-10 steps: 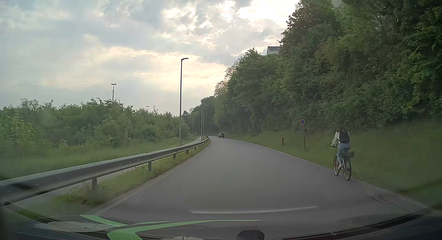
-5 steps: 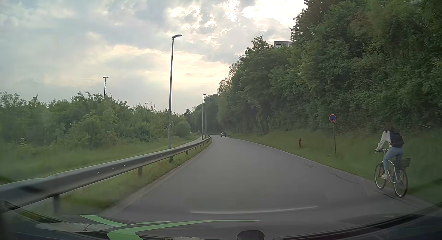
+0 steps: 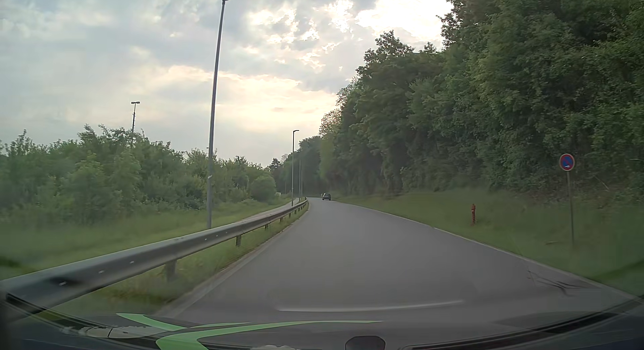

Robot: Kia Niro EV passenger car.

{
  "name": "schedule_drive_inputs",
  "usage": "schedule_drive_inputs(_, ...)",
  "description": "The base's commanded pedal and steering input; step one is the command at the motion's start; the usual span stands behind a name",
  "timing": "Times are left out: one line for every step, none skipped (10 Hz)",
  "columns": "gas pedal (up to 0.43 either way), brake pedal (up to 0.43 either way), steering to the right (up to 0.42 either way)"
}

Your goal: Follow the waypoints while adhering to traffic rules and regulations

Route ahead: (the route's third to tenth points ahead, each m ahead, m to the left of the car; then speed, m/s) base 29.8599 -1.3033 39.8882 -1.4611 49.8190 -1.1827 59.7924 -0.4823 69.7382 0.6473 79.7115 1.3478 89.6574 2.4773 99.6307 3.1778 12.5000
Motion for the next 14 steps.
schedule_drive_inputs(0.22, 0.0, -0.004)
schedule_drive_inputs(0.22, 0.0, -0.004)
schedule_drive_inputs(0.22, 0.0, -0.005)
schedule_drive_inputs(0.22, 0.0, -0.005)
schedule_drive_inputs(0.209, 0.0, -0.005)
schedule_drive_inputs(0.189, 0.0, -0.005)
schedule_drive_inputs(0.189, 0.0, -0.005)
schedule_drive_inputs(0.189, 0.0, -0.005)
schedule_drive_inputs(0.189, 0.0, -0.004)
schedule_drive_inputs(0.189, 0.0, -0.004)
schedule_drive_inputs(0.177, 0.0, -0.004)
schedule_drive_inputs(0.169, 0.0, -0.004)
schedule_drive_inputs(0.169, 0.0, -0.003)
schedule_drive_inputs(0.169, 0.0, -0.002)
